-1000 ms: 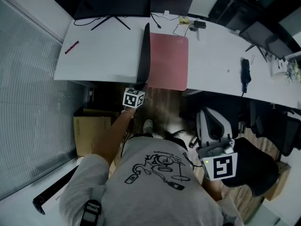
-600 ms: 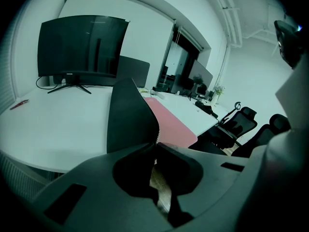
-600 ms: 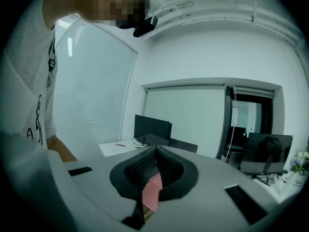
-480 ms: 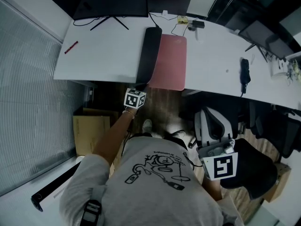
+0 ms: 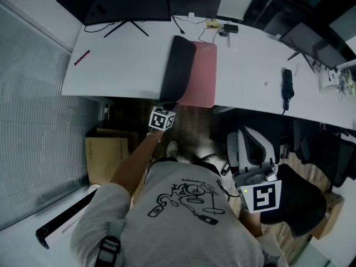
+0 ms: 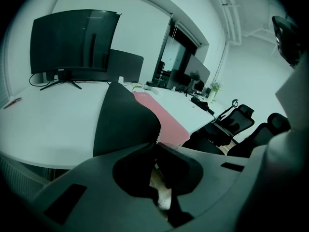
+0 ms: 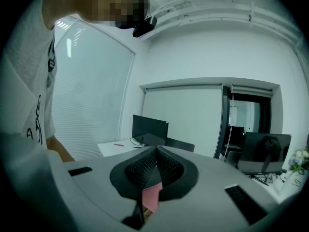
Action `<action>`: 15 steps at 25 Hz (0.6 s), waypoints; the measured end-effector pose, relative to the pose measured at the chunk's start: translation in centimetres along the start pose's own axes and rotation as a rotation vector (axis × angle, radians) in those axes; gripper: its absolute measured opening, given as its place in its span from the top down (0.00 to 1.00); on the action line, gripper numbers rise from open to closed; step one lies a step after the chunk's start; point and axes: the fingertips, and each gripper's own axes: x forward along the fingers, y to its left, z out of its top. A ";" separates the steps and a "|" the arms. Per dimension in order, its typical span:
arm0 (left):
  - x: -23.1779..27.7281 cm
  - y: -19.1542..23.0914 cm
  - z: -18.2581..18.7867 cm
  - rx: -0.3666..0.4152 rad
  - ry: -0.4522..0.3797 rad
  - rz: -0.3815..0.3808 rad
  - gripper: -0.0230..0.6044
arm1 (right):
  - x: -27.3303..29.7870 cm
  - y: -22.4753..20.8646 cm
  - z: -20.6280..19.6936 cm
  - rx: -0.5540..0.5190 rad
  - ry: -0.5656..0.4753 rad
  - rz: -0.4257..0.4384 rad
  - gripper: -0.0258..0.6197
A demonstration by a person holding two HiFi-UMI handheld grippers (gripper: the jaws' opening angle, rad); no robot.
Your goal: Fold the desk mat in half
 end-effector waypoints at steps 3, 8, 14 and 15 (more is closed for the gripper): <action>0.4 -0.5 0.2 0.007 0.006 -0.004 0.91 | -0.2 -0.5 0.0 0.000 -0.002 0.000 0.95; 1.0 -1.2 0.4 0.011 0.013 -0.005 0.91 | -0.4 -1.4 -0.2 0.005 -0.002 -0.003 0.95; 1.7 -2.1 0.7 0.023 0.020 -0.012 0.91 | -0.9 -2.3 -0.3 0.008 -0.006 -0.006 0.95; 1.9 -2.2 0.7 0.024 0.023 -0.012 0.91 | -0.9 -2.5 -0.4 0.009 -0.005 -0.008 0.95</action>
